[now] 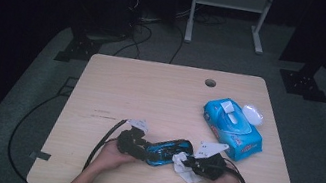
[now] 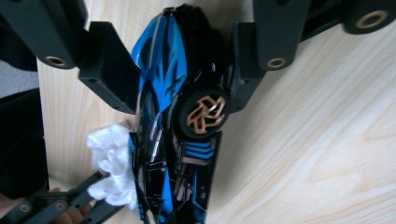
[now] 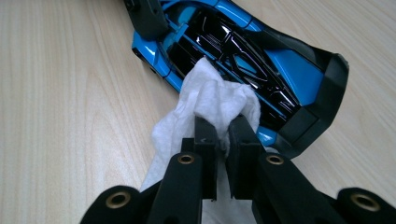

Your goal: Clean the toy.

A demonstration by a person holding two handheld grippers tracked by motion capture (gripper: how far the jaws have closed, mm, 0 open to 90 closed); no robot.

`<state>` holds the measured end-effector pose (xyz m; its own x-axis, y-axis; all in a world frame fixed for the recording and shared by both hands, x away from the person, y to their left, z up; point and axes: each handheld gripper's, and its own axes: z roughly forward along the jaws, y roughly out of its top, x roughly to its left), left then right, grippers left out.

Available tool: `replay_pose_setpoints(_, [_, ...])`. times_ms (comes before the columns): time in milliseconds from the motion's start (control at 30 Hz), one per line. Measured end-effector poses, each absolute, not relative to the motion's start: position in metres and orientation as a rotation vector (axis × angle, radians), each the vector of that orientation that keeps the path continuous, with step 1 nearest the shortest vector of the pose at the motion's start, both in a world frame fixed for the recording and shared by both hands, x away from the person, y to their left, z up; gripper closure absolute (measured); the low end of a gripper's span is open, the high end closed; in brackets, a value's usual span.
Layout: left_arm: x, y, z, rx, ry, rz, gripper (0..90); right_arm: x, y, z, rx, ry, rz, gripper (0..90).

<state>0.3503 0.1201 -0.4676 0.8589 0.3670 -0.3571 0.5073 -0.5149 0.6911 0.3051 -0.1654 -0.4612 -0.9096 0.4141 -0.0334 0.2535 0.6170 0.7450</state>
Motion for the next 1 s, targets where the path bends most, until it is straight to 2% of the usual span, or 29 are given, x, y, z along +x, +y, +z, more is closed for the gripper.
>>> replay_pose_setpoints(200, [0.344, 0.119, -0.464, 2.16, 0.56, -0.17, 55.5, 0.305, -0.172, -0.46, 0.603, 2.635, 1.163, 83.2])
replay_pose_setpoints(367, [0.336, 0.113, -0.458, 2.182, 0.499, -0.065, 60.4, 0.306, -0.178, -0.457, 0.625, 2.611, 1.157, 83.1])
replay_pose_setpoints(467, [0.334, 0.113, -0.454, 2.188, 0.461, 0.013, 66.7, 0.307, -0.18, -0.456, 0.636, 2.607, 1.159, 83.1])
replay_pose_setpoints(733, [0.327, 0.107, -0.451, 2.253, 0.335, 0.168, 67.0, 0.302, -0.18, -0.427, 0.642, 2.479, 1.354, 83.2])
replay_pose_setpoints(933, [0.328, 0.109, -0.455, 2.226, 0.359, 0.152, 66.2, 0.313, -0.159, -0.419, 0.688, 2.413, 1.294, 83.2])
replay_pose_setpoints(1000, [0.33, 0.109, -0.458, 2.242, 0.385, 0.128, 63.0, 0.316, -0.15, -0.421, 0.682, 2.422, 1.256, 83.2])
